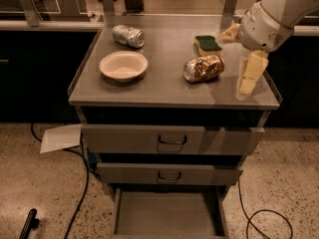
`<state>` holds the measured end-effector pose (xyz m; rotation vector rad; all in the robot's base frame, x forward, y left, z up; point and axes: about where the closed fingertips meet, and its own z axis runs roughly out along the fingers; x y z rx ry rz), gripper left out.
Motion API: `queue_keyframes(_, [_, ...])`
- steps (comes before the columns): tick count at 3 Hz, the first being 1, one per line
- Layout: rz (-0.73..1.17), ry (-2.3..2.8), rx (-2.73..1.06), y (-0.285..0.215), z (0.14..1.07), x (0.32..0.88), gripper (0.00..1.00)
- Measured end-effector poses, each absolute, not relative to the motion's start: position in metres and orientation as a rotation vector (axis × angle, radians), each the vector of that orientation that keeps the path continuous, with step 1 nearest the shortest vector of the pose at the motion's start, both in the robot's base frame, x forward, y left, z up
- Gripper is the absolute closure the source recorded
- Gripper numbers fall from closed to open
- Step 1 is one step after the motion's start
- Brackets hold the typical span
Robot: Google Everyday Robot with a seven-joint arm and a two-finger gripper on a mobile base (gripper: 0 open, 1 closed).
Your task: Place orange can into bottom drawer
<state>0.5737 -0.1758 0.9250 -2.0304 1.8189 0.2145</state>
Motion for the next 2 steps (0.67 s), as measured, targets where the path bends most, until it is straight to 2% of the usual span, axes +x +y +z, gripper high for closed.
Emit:
queue_keyframes(1, [0.233, 1.788, -2.065, -0.1629, 0.9129, 0.6013, 0.00])
queue_keyframes(2, [0.224, 1.782, -2.053, -0.1605, 0.9127, 0.6062, 0.00])
